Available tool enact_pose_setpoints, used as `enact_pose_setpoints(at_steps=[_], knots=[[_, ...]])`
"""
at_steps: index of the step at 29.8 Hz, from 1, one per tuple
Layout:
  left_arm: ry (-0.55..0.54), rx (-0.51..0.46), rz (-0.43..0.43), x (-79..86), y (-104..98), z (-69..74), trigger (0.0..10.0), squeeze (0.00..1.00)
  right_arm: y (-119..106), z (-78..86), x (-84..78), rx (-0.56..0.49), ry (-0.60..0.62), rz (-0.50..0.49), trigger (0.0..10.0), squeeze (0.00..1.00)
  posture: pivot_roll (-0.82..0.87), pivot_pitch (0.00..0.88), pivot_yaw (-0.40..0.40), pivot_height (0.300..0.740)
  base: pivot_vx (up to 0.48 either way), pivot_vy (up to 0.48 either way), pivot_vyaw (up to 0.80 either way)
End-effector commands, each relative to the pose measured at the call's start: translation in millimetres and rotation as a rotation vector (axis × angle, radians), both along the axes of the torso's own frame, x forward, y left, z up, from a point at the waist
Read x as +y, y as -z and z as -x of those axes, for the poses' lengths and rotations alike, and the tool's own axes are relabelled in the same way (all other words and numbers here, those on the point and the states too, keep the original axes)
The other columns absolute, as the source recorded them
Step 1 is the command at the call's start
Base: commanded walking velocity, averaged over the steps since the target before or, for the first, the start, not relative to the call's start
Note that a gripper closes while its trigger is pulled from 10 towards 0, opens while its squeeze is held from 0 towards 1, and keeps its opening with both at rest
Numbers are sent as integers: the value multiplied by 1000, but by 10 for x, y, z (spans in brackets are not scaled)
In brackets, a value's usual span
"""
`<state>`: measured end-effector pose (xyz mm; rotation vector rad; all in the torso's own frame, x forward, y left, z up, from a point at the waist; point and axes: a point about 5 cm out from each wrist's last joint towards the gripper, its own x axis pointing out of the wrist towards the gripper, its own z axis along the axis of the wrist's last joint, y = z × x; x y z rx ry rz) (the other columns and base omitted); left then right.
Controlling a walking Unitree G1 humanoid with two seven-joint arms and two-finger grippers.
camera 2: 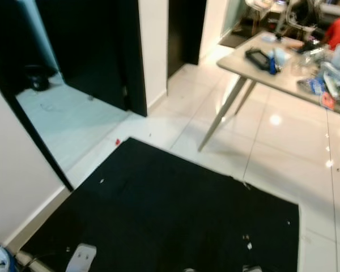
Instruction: Picking trash to rubbish bin
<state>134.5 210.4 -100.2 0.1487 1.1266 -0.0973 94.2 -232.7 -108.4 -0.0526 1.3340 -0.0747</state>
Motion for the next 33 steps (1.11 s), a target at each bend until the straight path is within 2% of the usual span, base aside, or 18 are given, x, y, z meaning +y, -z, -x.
enact_pose_setpoints(at_steps=[1,22,33], knots=[[21,1,0,-34,0,-19,10000,0,-3,11,-25,4,0,6,10000,0,17,81,24,740,0,0,-800],[11,-5,5,-39,-2,-27,10000,0,-1,-2,-6,-7,8,8,10000,0,15,88,24,740,0,0,-800],[16,-5,19,-49,-3,-29,10000,0,-15,-56,-13,-47,33,20,10000,0,15,88,24,740,47,0,0]])
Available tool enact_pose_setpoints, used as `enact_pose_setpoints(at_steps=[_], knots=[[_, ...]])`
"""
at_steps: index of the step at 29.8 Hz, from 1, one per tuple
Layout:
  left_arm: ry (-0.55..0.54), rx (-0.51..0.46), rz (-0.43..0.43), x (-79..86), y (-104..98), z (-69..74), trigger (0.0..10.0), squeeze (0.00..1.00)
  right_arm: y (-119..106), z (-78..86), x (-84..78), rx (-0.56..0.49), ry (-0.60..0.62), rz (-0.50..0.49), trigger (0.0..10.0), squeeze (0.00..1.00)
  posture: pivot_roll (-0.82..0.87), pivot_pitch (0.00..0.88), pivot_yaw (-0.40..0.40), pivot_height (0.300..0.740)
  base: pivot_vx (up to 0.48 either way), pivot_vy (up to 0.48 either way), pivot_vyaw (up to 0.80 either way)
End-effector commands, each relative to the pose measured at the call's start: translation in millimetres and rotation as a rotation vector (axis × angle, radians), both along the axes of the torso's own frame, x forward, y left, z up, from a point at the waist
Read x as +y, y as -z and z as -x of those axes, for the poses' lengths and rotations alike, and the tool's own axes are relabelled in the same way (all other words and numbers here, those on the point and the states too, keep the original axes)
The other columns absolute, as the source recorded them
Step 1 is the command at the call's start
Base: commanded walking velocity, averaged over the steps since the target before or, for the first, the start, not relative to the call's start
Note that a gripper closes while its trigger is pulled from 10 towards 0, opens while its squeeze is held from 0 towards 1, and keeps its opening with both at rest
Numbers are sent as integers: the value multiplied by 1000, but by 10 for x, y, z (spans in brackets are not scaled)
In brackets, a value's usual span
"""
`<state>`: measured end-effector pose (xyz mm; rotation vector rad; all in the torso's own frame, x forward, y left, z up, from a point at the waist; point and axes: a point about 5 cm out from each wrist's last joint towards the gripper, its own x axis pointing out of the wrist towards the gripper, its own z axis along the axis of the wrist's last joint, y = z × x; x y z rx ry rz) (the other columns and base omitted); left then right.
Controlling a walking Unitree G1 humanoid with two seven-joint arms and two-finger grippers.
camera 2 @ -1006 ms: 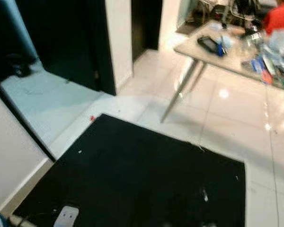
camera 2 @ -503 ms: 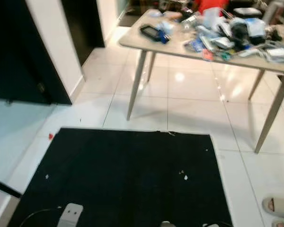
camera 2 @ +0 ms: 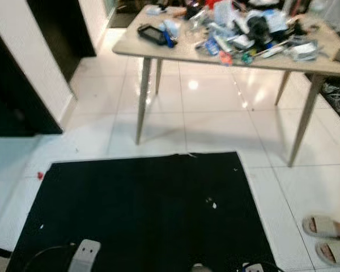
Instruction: Picking trash to rubbish bin
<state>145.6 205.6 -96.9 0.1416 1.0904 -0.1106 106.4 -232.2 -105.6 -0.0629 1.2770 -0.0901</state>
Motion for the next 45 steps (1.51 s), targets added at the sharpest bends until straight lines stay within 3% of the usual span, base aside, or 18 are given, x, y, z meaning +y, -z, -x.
enact_pose_setpoints(at_steps=[1,10,20,36,42,44,45], knots=[[9,30,6,-5,31,82,10000,0,11,61,-21,5,33,1,10000,0,10,89,25,740,259,0,0],[11,32,11,-14,34,87,10000,0,-1,37,-47,-3,38,9,10000,0,9,92,24,740,285,0,0],[17,33,11,-15,33,85,10000,0,-5,45,-73,1,37,15,10000,0,9,86,23,740,285,0,-779],[30,29,5,-7,28,75,10000,0,-17,-9,-65,-26,50,34,10000,0,8,71,25,740,289,0,0],[27,29,5,0,28,82,10000,0,-161,-262,-305,-133,156,125,10000,0,3,80,31,740,294,0,-400],[14,25,7,6,28,83,10000,0,-341,-509,-534,-230,196,222,10000,0,-2,85,35,740,296,0,-800],[14,25,7,6,28,83,10000,0,-341,-509,-534,-230,196,222,10000,0,-2,85,35,740,296,0,-800]])
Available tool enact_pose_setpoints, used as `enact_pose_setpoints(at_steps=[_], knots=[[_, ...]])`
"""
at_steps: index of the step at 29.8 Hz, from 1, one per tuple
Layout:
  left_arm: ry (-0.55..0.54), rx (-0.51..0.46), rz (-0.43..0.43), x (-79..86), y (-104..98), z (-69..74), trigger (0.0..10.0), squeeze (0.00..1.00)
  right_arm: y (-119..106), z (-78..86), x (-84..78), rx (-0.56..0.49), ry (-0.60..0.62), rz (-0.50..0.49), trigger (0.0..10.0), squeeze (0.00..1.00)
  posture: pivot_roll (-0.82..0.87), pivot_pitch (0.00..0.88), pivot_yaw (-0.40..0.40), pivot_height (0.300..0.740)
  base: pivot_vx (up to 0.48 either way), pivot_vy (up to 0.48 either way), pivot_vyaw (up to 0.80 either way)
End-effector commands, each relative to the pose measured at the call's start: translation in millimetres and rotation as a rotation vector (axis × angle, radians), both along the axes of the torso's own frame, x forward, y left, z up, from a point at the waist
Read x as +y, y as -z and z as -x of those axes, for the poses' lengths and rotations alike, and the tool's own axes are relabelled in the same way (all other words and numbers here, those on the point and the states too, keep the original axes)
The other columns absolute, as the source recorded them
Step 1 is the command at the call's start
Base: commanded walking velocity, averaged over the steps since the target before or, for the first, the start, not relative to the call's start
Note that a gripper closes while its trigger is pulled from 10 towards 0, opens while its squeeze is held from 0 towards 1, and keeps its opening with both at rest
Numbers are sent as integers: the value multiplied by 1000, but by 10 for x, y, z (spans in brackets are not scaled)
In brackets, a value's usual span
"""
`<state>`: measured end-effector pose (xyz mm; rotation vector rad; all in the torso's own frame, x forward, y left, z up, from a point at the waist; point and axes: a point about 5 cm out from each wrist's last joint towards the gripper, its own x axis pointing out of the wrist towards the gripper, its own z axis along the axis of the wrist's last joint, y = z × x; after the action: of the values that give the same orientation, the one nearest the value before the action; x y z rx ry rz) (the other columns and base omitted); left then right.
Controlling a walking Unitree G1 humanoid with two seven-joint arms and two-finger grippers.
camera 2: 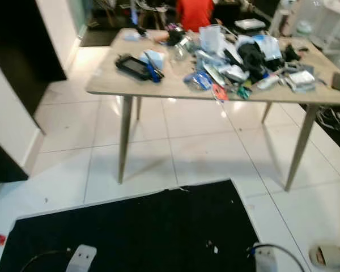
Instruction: Picking trash to rubbish bin
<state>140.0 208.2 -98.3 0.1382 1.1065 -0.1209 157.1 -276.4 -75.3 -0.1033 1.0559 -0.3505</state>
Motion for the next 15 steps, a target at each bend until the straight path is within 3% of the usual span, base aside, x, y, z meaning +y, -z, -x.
enact_pose_setpoints(at_steps=[1,4,5,8,11,12,14,15], knots=[[-2,4,1,-18,13,28,10000,0,-119,-92,-187,-53,51,75,10000,0,-2,85,35,740,296,0,-800],[-46,-15,5,-9,9,26,10000,0,-380,-340,-444,-141,75,204,10000,0,-9,92,38,740,292,0,0],[-46,-15,5,-9,9,26,10000,0,-380,-340,-444,-141,75,204,10000,0,-9,92,38,740,292,0,0],[-134,-84,23,-2,-11,-2,10000,0,-783,-610,-773,-268,137,365,10000,0,-9,99,32,740,298,0,0],[-156,-102,28,0,-17,-9,10000,0,-872,-656,-838,-295,153,396,10000,0,-9,99,32,740,300,0,0],[-173,-129,32,2,-29,-25,10000,0,-999,-739,-903,-349,174,415,10000,0,-9,99,32,740,307,0,0],[-193,-328,44,218,-363,-626,10000,0,-1320,-1006,-952,-530,178,388,10000,0,-7,101,31,740,309,0,0],[-193,-328,44,218,-363,-626,10000,0,-1320,-1006,-952,-530,178,388,10000,0,-7,101,31,740,311,0,0]])
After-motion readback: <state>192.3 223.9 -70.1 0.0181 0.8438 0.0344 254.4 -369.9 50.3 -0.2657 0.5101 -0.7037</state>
